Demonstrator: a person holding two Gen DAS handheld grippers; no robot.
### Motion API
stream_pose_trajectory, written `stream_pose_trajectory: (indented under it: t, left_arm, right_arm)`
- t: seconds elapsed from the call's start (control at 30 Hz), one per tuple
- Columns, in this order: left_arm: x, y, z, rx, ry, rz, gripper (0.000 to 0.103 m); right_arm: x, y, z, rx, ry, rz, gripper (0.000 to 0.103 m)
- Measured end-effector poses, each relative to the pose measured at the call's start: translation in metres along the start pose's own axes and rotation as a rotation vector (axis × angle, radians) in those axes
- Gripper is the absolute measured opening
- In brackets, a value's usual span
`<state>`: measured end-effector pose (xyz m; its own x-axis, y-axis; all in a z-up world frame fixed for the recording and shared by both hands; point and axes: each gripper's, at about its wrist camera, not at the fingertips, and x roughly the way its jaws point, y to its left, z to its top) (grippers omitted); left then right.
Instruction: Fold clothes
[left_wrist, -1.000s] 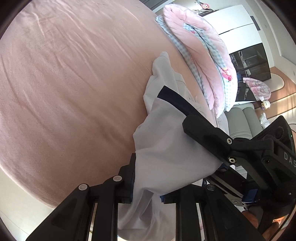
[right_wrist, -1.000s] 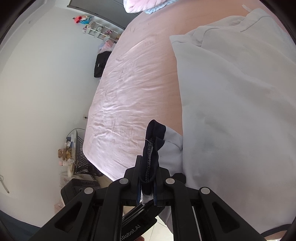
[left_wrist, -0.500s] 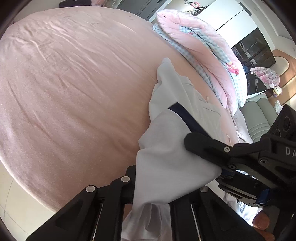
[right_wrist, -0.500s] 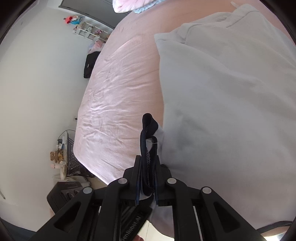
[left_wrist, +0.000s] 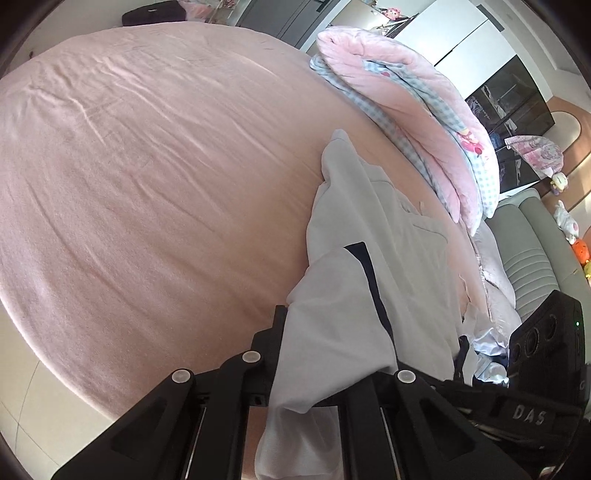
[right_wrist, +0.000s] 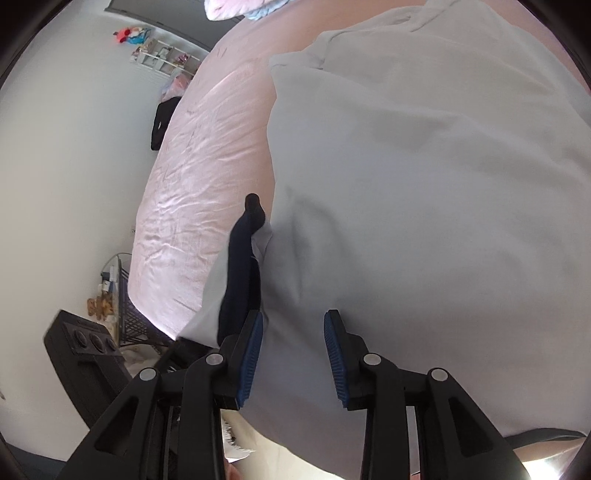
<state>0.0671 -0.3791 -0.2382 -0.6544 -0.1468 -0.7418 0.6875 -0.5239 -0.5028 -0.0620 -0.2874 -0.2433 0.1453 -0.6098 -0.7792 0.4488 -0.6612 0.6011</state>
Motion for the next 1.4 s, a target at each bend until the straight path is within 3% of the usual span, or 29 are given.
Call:
stream_pose_trajectory:
  t: [0.17,0.3,0.37,0.53,0.63,0.73,1.0,1.4]
  left_arm:
    - [-0.002,0.004,-0.003,0.003,0.002,0.018,0.005]
    - [-0.004,0.004,-0.004,0.014,-0.002,0.009,0.005]
    - [-0.007,0.003,-0.003,0.016,-0.012,-0.008,0.005]
    - [-0.012,-0.006,-0.002,0.041,-0.031,-0.042,0.005]
    - [-0.013,-0.012,-0.003,0.057,-0.032,-0.074,0.005]
    - [-0.013,-0.019,-0.004,0.076,-0.035,-0.09,0.002]
    - [-0.014,-0.028,-0.006,0.101,-0.024,-0.107,0.002]
    - [-0.008,-0.053,-0.018,0.161,0.004,-0.126,0.002]
  right_arm:
    - [0.018,0.006,0.0,-0.064,0.027,-0.143,0.033]
    - [0.022,0.011,-0.001,-0.094,0.044,-0.206,0.033]
    - [0.018,0.01,0.0,-0.082,0.045,-0.188,0.034]
    - [0.001,0.004,-0.002,0.001,0.014,0.013,0.034]
    - [-0.009,0.0,-0.004,0.05,-0.004,0.133,0.048]
    - [-0.018,-0.003,-0.005,0.099,-0.024,0.247,0.052]
    - [-0.014,-0.004,-0.004,0.183,-0.017,0.315,0.053]
    - [-0.054,0.006,-0.01,0.147,-0.147,0.184,0.055]
